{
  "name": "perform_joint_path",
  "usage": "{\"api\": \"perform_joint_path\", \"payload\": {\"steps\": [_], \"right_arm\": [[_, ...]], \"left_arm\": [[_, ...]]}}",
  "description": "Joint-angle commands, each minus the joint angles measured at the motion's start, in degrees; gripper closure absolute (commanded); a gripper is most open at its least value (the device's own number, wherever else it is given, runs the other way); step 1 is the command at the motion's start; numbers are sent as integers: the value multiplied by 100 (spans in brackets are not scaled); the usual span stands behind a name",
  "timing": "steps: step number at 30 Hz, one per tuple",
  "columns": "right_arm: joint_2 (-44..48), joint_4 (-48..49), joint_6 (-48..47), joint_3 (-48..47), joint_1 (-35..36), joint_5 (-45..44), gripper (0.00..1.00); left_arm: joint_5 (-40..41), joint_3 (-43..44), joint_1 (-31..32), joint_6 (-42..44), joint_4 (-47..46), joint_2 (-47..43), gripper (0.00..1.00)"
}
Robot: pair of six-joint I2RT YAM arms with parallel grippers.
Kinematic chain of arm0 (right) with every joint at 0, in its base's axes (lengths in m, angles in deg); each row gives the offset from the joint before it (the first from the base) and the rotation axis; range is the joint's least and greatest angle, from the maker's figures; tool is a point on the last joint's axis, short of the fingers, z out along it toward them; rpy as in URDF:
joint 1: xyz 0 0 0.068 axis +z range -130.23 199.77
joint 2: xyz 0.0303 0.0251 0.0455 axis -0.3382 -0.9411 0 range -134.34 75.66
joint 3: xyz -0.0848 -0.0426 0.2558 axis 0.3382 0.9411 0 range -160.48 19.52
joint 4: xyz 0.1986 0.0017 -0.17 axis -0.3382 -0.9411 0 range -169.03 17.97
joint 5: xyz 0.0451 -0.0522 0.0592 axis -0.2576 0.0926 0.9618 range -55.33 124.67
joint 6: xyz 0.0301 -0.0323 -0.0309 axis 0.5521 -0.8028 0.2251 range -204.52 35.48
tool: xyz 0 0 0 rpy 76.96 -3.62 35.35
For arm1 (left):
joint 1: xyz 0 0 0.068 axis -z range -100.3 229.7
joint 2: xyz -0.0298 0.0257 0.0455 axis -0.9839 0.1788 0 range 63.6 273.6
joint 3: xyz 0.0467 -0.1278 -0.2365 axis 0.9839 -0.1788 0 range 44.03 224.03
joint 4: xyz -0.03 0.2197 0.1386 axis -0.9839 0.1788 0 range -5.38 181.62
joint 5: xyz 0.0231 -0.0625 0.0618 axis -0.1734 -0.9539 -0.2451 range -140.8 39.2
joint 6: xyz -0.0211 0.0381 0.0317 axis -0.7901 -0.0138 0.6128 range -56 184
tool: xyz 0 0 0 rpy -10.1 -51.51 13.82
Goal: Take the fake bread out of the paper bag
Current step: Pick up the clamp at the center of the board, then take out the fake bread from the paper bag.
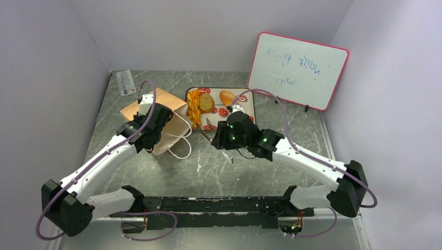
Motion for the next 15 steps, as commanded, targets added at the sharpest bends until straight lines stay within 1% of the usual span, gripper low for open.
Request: {"api": "perform_joint_path", "payload": {"steps": [1,4,9,12,14,15], "right_arm": [[413,-534,18,-569,-43,-80,58],[536,-800,-1,-865,-43,22,60],[598,-1102,-95,-1267,-37,182,67],[563,-1209,-164,-1420,-39,312,71],[556,-1208,-197,-1471,-43,415,78],[558,-1207,-206,-1482,-39,465,80]], "left_arm": [[18,-79,-39,-114,-89,48,93],[27,-79,-40,-135,-82,46,93],[29,-70,-35,-197,-46,44,93],[38,-71,-35,-216,-30,28,93],[38,-50,-36,-225,-23,33,93],[38,-38,-37,-227,-19,39,93]]}}
